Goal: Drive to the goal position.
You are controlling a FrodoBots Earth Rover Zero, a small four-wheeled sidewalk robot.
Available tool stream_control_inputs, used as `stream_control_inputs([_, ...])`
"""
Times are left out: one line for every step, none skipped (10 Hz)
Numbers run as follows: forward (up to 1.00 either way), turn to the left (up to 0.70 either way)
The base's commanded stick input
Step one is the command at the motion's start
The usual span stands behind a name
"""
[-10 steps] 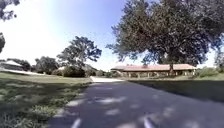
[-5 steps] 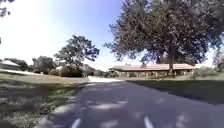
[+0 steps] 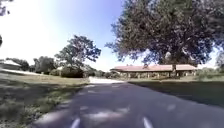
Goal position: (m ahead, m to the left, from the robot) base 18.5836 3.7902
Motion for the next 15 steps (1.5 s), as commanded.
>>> stream_control_inputs([0.7,0.0])
stream_control_inputs([0.7,0.0])
stream_control_inputs([0.7,0.0])
stream_control_inputs([0.7,0.0])
stream_control_inputs([0.7,0.0])
stream_control_inputs([0.7,0.0])
stream_control_inputs([0.7,0.0])
stream_control_inputs([0.7,0.0])
stream_control_inputs([0.7,0.0])
stream_control_inputs([0.7,0.0])
stream_control_inputs([0.7,0.0])
stream_control_inputs([0.7,0.0])
stream_control_inputs([0.7,0.0])
stream_control_inputs([0.7,0.0])
stream_control_inputs([0.7,0.0])
